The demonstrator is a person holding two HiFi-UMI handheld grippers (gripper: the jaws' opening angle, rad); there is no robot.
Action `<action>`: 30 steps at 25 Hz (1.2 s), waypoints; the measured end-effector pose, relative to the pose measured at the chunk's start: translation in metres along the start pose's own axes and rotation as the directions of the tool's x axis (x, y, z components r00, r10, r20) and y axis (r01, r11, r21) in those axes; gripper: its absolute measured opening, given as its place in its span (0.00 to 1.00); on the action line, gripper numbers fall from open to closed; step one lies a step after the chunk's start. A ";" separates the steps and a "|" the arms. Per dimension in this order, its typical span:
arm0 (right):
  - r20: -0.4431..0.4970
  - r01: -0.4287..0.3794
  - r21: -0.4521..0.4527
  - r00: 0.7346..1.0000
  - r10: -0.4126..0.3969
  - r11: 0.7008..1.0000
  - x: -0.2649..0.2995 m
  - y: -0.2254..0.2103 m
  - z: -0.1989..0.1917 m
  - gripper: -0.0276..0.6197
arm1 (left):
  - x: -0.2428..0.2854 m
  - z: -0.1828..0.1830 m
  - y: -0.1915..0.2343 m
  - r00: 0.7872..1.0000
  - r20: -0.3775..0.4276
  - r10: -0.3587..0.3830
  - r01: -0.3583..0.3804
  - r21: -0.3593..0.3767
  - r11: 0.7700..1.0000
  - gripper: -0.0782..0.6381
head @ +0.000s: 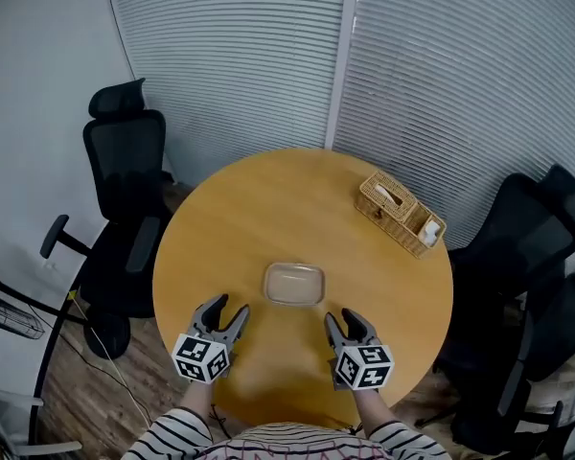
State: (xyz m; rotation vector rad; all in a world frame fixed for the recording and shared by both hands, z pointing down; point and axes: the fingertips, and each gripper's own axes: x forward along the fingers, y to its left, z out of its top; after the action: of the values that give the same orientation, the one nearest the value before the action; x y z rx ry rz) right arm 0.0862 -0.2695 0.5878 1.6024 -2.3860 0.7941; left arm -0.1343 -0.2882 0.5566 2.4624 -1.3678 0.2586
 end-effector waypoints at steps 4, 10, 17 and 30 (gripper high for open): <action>-0.020 0.002 0.005 1.000 -0.001 1.000 0.022 -0.009 -0.009 0.31 | 0.023 -0.008 0.008 1.000 -0.021 0.001 -0.001 -0.002 1.000 0.39; -0.042 0.001 0.024 0.999 0.000 1.000 0.050 -0.018 -0.022 0.31 | 0.056 -0.020 0.023 0.999 -0.044 -0.003 0.001 -0.047 0.999 0.39; -0.054 0.001 0.041 0.999 0.001 0.999 0.081 -0.024 -0.032 0.31 | 0.097 -0.037 0.027 0.996 -0.075 -0.041 0.035 -0.072 0.997 0.39; -0.062 0.011 0.060 0.998 -0.007 0.998 0.104 -0.032 -0.043 0.29 | 0.145 -0.065 0.034 0.983 -0.166 -0.083 0.058 -0.149 0.987 0.39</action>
State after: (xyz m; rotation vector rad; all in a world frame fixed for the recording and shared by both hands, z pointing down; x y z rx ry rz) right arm 0.0654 -0.3413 0.6777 1.5852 -2.3318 0.9082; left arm -0.0870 -0.3968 0.6671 2.3067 -1.1828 0.3352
